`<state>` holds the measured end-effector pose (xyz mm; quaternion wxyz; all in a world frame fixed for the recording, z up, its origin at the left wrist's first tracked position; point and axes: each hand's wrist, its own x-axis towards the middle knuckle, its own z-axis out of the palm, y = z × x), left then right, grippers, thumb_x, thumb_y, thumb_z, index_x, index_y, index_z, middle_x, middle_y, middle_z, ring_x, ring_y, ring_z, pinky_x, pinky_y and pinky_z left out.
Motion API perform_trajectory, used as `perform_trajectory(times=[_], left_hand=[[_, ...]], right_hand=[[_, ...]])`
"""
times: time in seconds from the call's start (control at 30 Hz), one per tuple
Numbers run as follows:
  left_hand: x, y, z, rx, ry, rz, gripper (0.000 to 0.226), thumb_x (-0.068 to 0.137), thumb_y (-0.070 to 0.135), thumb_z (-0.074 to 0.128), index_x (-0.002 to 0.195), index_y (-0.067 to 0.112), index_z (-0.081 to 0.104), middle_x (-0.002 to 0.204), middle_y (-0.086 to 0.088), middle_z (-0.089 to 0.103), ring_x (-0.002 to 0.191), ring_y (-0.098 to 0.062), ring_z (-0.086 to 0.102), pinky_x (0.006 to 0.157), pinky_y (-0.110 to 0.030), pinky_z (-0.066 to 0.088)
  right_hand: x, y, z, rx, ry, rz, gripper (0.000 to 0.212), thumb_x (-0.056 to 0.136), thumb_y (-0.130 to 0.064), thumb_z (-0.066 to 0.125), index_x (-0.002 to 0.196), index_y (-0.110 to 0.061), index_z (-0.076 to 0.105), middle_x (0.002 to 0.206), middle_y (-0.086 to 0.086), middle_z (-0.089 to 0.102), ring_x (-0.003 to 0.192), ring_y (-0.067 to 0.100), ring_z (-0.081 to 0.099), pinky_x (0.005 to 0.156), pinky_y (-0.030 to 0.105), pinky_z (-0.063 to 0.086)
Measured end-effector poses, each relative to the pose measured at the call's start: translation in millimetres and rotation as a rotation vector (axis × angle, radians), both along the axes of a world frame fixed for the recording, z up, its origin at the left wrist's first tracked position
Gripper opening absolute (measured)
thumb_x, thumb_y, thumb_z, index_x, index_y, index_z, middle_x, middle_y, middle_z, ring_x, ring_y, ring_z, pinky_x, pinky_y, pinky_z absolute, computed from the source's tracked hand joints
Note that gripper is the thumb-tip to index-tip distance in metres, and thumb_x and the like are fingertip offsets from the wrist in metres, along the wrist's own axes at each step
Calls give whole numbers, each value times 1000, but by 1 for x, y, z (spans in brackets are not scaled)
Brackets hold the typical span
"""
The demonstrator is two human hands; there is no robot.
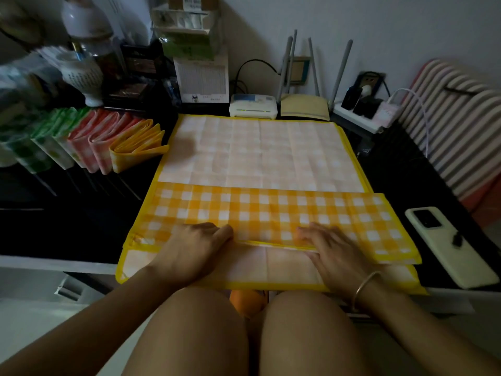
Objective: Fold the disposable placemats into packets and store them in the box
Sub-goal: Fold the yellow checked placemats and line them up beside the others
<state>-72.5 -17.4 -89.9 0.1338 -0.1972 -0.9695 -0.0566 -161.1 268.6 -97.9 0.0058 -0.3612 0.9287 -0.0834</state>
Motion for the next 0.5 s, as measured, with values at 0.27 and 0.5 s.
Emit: perform_trajectory(times=[0.27,0.5], left_hand=[[-33,-3,47,266,-469,142,13,96,29,57,85,27,63,75,10,67,67,0,60,63,-21,44],[-75,-10,66,227,-674,236,14,98,34,54,86,34,61,83,16,60,72,2,55,62,-17,40]], right_hand=[[-27,0,54,113,-98,83,21,101,-39,34,112,-28,48,75,-13,56,82,22,58,66,32,35],[-57,-14,64,33,-259,57,8,97,-30,41,101,-36,44,52,-1,51,53,16,49,63,38,44]])
